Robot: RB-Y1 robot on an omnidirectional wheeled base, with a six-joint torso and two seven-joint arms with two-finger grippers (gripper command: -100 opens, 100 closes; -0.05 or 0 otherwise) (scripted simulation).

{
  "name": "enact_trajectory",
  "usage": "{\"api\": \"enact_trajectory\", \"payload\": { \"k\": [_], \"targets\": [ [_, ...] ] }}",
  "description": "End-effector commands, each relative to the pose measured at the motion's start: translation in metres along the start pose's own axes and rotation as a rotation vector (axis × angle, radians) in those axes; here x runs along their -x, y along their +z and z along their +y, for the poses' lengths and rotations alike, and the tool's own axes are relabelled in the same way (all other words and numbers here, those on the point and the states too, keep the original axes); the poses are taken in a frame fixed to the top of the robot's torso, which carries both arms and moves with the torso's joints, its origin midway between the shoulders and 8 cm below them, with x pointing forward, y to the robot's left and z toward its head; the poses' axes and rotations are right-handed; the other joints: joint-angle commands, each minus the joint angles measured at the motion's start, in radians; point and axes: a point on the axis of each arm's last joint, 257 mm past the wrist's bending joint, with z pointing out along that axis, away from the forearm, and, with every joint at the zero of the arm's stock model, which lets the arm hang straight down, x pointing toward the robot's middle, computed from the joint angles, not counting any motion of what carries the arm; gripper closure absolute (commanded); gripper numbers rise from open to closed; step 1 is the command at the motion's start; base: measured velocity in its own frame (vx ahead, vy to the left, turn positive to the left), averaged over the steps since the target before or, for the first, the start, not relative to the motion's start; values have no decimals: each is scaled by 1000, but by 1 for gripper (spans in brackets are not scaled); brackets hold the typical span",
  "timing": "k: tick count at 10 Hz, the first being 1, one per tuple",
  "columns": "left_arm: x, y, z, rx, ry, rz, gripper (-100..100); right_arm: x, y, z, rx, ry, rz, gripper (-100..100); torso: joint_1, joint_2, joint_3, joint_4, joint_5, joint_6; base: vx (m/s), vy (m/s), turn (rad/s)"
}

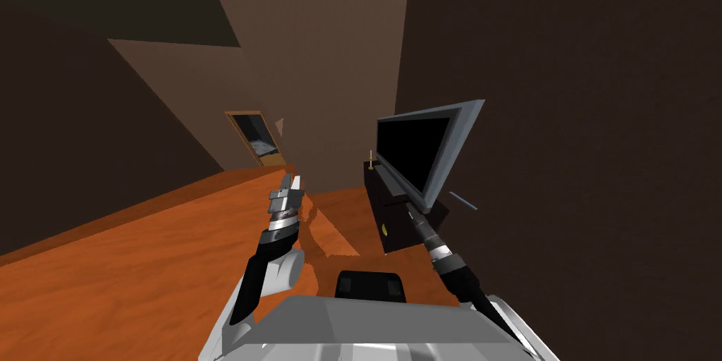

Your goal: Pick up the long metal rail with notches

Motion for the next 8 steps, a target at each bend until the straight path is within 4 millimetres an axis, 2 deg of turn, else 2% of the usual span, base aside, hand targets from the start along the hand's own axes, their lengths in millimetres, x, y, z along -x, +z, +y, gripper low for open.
{"api": "enact_trajectory", "payload": {
  "k": [1,2,3,4,5,6,7,8],
  "targets": [
    [0,0,0,0,0,0,0,-20,-13,-29,-73,-46,74,-100,0,0,0,0,0,0,-16,22,203],
    [0,0,0,0,0,0,0,-37,-26,-53,-132,-80,132,-100,0,0,0,0,0,0,-18,31,392],
    [0,0,0,0,0,0,0,-37,-28,-56,-136,-92,144,-100,0,0,0,0,0,-1,-12,19,127],
    [0,0,0,0,0,0,0,-52,-44,-81,-197,-129,206,-100,0,0,0,0,0,0,-9,28,203],
    [0,0,0,0,0,0,0,-52,-45,-83,-198,-138,214,-100,0,0,0,0,0,0,-4,19,126],
    [0,0,0,0,0,0,0,-66,-64,-108,-256,-178,279,-100,0,-1,0,0,0,0,1,21,245],
    [0,0,0,0,0,0,0,-66,-65,-109,-257,-185,286,-100,0,-1,-1,0,0,0,3,11,124],
    [0,0,0,0,0,0,0,-78,-87,-134,-313,-232,356,-100,-1,-1,-1,0,0,0,5,21,302]
  ]
}}
